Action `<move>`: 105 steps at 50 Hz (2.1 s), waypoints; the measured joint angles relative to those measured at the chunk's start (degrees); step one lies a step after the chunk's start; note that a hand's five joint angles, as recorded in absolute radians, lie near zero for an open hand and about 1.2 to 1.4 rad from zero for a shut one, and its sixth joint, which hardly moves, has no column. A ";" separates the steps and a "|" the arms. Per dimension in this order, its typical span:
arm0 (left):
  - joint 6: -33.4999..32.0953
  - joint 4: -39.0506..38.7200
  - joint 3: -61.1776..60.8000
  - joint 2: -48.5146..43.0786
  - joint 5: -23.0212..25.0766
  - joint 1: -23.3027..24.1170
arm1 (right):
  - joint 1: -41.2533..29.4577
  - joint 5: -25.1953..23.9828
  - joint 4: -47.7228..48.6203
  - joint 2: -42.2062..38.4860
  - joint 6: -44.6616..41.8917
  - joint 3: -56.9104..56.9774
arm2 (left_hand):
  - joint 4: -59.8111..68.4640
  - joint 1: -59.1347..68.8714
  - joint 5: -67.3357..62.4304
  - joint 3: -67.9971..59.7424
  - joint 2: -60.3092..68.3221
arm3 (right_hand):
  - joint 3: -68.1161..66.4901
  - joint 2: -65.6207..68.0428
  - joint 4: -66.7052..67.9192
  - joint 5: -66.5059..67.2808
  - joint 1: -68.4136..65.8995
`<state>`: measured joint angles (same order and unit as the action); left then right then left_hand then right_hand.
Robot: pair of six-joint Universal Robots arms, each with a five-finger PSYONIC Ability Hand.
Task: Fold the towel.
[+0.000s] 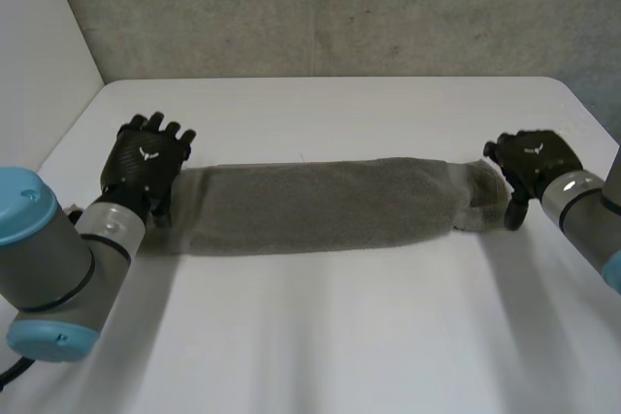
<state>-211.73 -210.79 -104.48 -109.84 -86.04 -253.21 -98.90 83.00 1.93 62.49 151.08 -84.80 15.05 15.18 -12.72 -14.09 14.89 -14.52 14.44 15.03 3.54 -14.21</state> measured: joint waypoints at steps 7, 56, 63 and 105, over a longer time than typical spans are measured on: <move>7.47 0.03 -1.24 -0.36 0.03 -0.38 | 0.53 -0.45 2.74 -4.57 2.83 -0.89 | 0.00 0.00 0.00 0.00 0.00 | -9.04 8.80 8.83 11.22 -9.35; 11.10 -4.17 -1.19 3.25 -1.56 0.65 | 3.73 -10.56 -9.51 -2.92 -9.08 23.26 | 0.00 -0.10 0.13 0.02 -0.01 | -61.93 60.85 62.13 62.80 -62.04; 11.17 -4.19 -0.90 3.57 -2.39 1.57 | -15.89 -10.47 -8.66 -5.48 -8.63 27.08 | 0.00 -0.15 0.13 0.03 -0.01 | -61.93 61.16 62.13 62.81 -62.04; 10.96 -4.78 -1.19 2.60 -2.22 8.22 | -7.32 -8.48 3.11 -0.69 5.37 -6.14 | 0.00 -0.31 0.17 0.08 -0.02 | -12.40 12.53 12.39 14.65 -12.50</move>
<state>-200.77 -215.58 -105.67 -107.25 -88.26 -245.00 -106.21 74.52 5.04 61.80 156.45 -90.94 15.05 14.87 -12.55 -14.02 14.87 -26.92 26.97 27.42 18.19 -26.71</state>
